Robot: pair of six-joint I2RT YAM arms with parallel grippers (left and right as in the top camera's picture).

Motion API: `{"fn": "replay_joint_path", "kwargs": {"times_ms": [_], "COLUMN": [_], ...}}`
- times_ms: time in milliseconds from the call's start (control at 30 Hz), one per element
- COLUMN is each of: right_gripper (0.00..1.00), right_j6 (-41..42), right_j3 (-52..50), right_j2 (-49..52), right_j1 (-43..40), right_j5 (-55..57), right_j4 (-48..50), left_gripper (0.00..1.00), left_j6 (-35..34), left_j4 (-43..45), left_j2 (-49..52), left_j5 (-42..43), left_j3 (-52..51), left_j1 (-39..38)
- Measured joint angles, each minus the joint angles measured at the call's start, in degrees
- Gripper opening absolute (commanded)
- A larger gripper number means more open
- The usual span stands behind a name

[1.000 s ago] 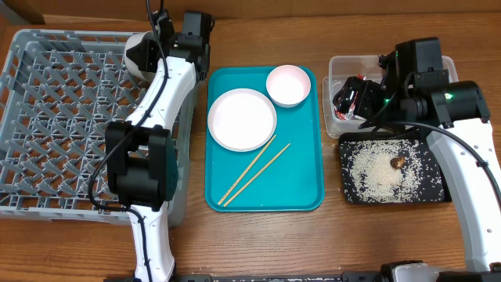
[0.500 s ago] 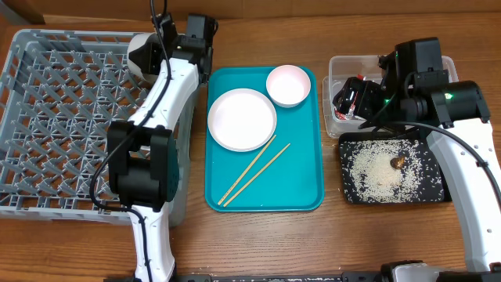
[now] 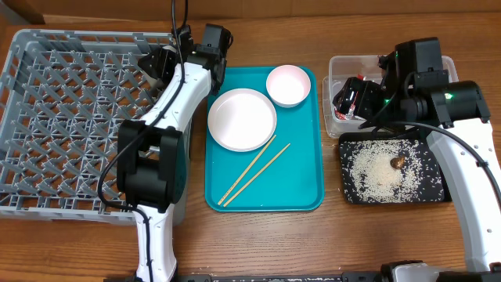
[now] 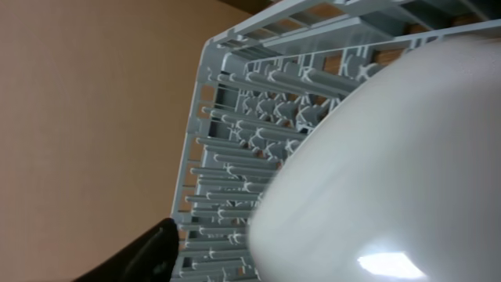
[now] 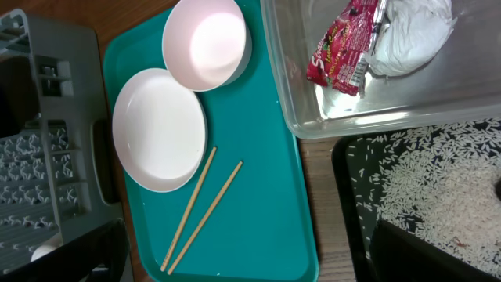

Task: Sort waste into correct bins and load items into the dishwasher
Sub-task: 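Stand the white bowl against the rack's back edge and release, then move the left gripper to the tray and grasp the pink bowl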

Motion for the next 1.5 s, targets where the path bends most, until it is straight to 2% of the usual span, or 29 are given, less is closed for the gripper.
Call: {"fn": "replay_joint_path", "kwargs": {"times_ms": [333,433,467,533,833,933,1100,1233,1400,1500], "right_gripper": [1.00,1.00,1.00,1.00,1.00,1.00,1.00,1.00,1.00,1.00], "right_j6": [0.02,0.00,0.00,0.02,0.00,0.00,0.04,0.02,-0.02,0.00], "right_j3": [0.02,0.00,0.00,0.00,0.02,0.02,0.02,0.02,-0.02,-0.02], "right_j2": [0.00,0.00,0.00,0.00,0.00,0.00,0.00,0.00,0.00,0.00], "right_j1": [0.00,0.00,0.00,0.00,0.00,0.00,0.00,0.00,0.00,0.00], "right_j5": [-0.02,0.00,-0.02,0.00,0.00,0.00,-0.02,-0.02,0.00,0.00], "right_j4": [-0.02,-0.02,0.00,0.00,0.02,0.07,0.07,0.11,0.11,0.09], "left_gripper": [0.65,0.72,0.81,0.87,0.96,0.93,0.86,0.87,0.86,0.83], "left_j6": [-0.96,-2.36,-2.82,-3.23,-4.52,-4.55,-5.07,-8.31,-12.28,-13.60], "left_j4": [-3.63,-5.62,-6.23,-6.67,-6.21,-4.79,0.98,6.23,13.86,15.34], "left_j2": [0.11,0.09,0.02,-0.83,-13.18,-18.82,-21.68,-17.84,-6.69,-0.59], "left_j5": [2.99,6.82,8.66,11.41,41.38,54.88,71.04,77.83,80.87,81.20], "left_j3": [0.00,0.00,0.00,0.00,0.57,1.07,2.10,2.23,2.56,2.54], "left_j1": [-2.84,-3.37,-3.48,-3.52,-3.37,-3.34,-3.65,-4.76,-6.86,-8.55]}}
